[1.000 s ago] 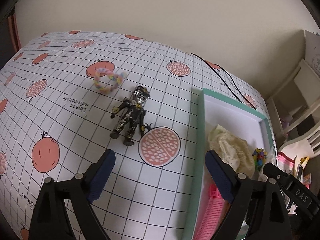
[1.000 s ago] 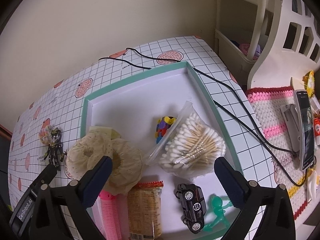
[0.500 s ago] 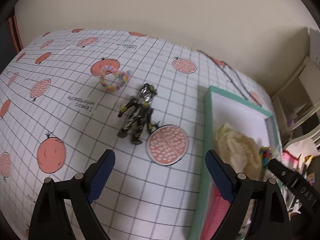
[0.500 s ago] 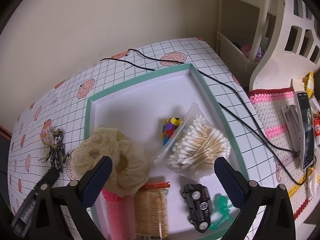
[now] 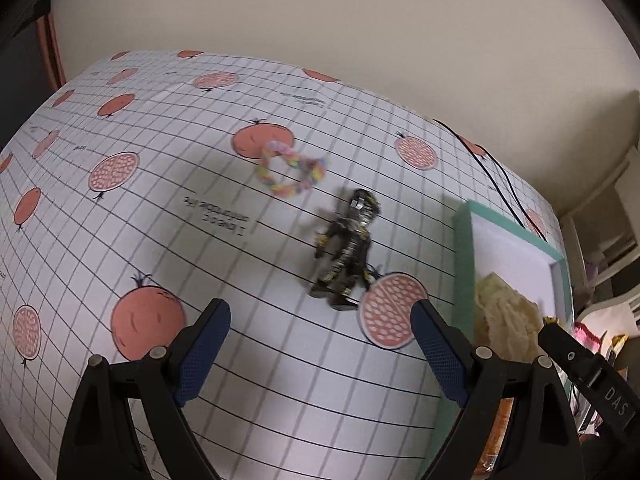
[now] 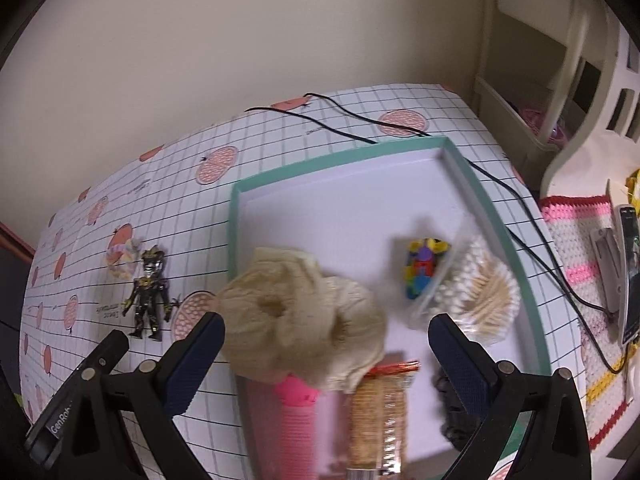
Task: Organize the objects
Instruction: 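Move both open grippers back toward the rainbow ring and black robot figure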
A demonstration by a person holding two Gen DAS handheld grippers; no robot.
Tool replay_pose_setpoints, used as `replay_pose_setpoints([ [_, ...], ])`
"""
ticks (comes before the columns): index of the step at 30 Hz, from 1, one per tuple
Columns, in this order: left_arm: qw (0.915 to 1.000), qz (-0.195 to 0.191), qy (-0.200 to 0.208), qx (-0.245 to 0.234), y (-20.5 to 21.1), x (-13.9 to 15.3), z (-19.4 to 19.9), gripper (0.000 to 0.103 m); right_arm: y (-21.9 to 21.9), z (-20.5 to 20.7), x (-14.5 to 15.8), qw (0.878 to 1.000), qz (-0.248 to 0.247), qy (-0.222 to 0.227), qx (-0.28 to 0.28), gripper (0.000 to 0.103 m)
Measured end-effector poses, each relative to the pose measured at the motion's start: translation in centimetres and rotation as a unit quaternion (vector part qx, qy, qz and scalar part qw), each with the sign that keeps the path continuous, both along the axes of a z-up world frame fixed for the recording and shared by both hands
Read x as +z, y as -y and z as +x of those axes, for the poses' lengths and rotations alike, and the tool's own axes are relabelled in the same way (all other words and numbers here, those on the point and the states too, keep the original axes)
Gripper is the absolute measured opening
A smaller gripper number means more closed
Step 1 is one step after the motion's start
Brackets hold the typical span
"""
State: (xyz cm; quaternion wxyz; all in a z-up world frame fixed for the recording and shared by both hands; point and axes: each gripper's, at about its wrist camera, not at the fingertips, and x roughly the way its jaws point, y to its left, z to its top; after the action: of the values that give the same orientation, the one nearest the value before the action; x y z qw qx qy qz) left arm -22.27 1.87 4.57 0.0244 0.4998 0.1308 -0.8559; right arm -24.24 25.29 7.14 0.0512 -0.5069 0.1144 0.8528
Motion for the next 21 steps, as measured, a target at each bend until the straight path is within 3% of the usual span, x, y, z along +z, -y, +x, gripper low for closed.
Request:
replay_pose_setpoints([
  [21,0.998,0.022,0.009,0.058,6.8,-0.8,-0.7,0.092,7.3,-1.7,-0.7,0.998,-0.013,-0.008,0.053,0.103],
])
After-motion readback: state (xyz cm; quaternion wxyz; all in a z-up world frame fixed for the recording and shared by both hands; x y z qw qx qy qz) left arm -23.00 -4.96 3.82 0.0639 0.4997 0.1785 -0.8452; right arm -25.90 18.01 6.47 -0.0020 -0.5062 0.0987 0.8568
